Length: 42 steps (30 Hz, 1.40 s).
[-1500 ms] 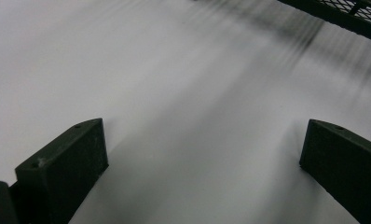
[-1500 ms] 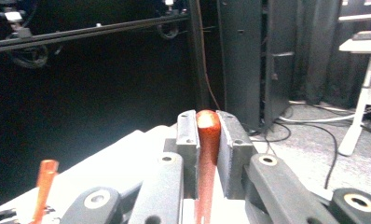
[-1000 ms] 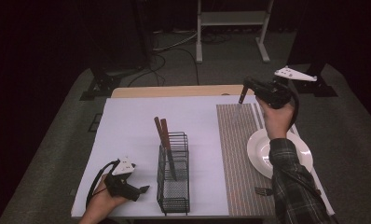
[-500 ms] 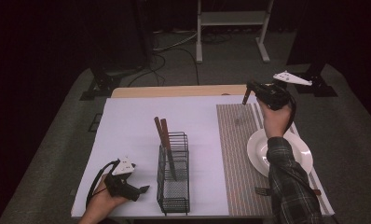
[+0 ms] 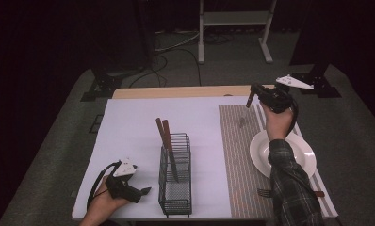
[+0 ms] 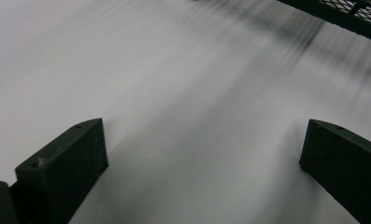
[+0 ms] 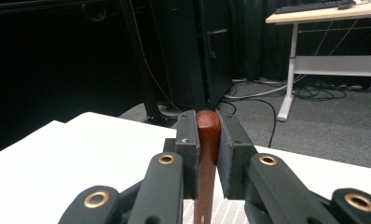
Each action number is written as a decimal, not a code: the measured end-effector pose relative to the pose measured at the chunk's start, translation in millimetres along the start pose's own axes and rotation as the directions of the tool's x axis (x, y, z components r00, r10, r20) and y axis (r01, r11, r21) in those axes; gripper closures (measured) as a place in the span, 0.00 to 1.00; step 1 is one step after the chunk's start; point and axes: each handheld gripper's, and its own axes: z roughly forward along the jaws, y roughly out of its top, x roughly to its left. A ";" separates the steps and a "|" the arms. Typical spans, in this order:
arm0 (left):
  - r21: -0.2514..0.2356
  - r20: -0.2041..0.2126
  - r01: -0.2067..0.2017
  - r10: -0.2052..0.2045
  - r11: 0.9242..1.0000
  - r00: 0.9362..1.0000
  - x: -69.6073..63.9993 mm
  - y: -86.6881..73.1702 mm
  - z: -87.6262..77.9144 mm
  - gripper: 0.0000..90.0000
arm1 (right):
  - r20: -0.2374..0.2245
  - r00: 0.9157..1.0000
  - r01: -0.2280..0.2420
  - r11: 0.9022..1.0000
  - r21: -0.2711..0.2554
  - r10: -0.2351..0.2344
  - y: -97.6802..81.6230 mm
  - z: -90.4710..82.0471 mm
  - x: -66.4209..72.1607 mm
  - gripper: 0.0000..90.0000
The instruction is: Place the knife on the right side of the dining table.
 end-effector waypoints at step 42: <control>0.001 0.001 -0.001 0.001 1.000 1.000 0.1 0.1 0.1 0.00 | 0.111 0.993 0.033 0.998 0.049 -0.038 -14.9 -35.0 -33.6 0.73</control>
